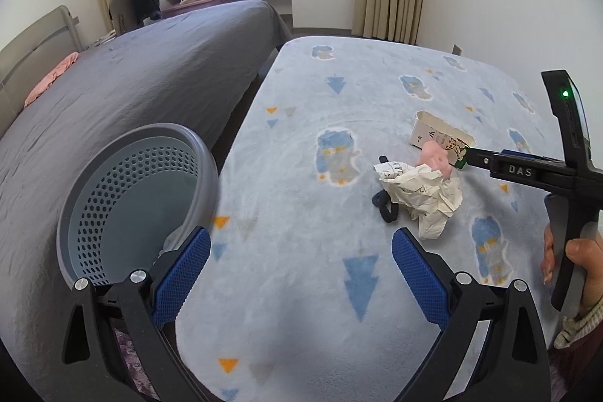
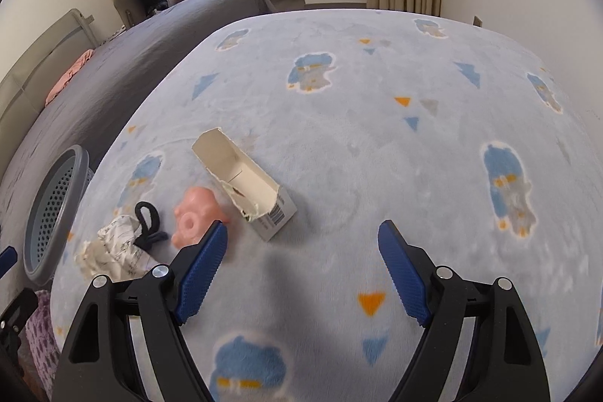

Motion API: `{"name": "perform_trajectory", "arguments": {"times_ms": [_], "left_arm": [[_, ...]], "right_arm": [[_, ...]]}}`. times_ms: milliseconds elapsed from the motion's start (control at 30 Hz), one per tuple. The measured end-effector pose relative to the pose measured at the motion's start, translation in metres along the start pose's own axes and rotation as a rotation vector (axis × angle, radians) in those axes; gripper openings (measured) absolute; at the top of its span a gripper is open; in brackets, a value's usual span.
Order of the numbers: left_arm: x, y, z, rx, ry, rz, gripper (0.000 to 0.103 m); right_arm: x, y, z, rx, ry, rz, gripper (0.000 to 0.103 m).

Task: Collect trash
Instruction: 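Grasp the cream milk carton with the right tool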

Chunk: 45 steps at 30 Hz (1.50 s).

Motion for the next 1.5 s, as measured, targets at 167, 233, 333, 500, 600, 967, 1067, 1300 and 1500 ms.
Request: {"name": "perform_trajectory", "arguments": {"times_ms": [167, 233, 333, 500, 600, 967, 1067, 1300, 1500], "left_arm": [[-0.008, -0.008, 0.002, 0.009, -0.002, -0.004, 0.095], [-0.011, -0.011, 0.002, 0.014, -0.004, -0.004, 0.095], [-0.014, -0.015, 0.001, 0.023, -0.007, -0.004, 0.095], [-0.018, -0.018, 0.000, 0.031, -0.009, -0.002, 0.095], [-0.019, -0.017, 0.000, 0.030, -0.008, 0.000, 0.095], [-0.027, -0.007, 0.001, 0.016, -0.020, 0.014, 0.095], [-0.030, -0.005, 0.001, 0.012, -0.024, 0.015, 0.095], [-0.039, -0.003, 0.004, 0.004, -0.023, 0.001, 0.095], [-0.051, -0.005, 0.011, -0.006, -0.015, -0.022, 0.095]], "right_arm": [[0.003, -0.016, 0.004, 0.021, 0.034, -0.001, 0.079], [0.005, -0.021, 0.005, 0.026, 0.046, 0.003, 0.078], [0.011, -0.024, 0.007, 0.016, 0.075, 0.002, 0.078], [0.021, -0.028, 0.011, 0.002, 0.107, 0.001, 0.078], [0.022, -0.031, 0.014, -0.001, 0.106, 0.001, 0.078], [0.031, -0.033, 0.013, 0.037, 0.137, 0.045, 0.042], [0.032, -0.031, 0.009, 0.043, 0.142, 0.047, 0.035], [0.018, -0.015, 0.008, 0.031, 0.059, 0.073, 0.033], [0.001, 0.009, 0.012, -0.003, -0.029, 0.103, 0.030]]}}
Point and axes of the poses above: each gripper's, at about its wrist camera, not at the fingertips, and y roughly against the way its jaws point, x to its left, z to its top, the point moved 4 cm from there along -y, roughly the way its jaws point, and after that the axes turned 10 degrees about -y, right-handed, at the moved point
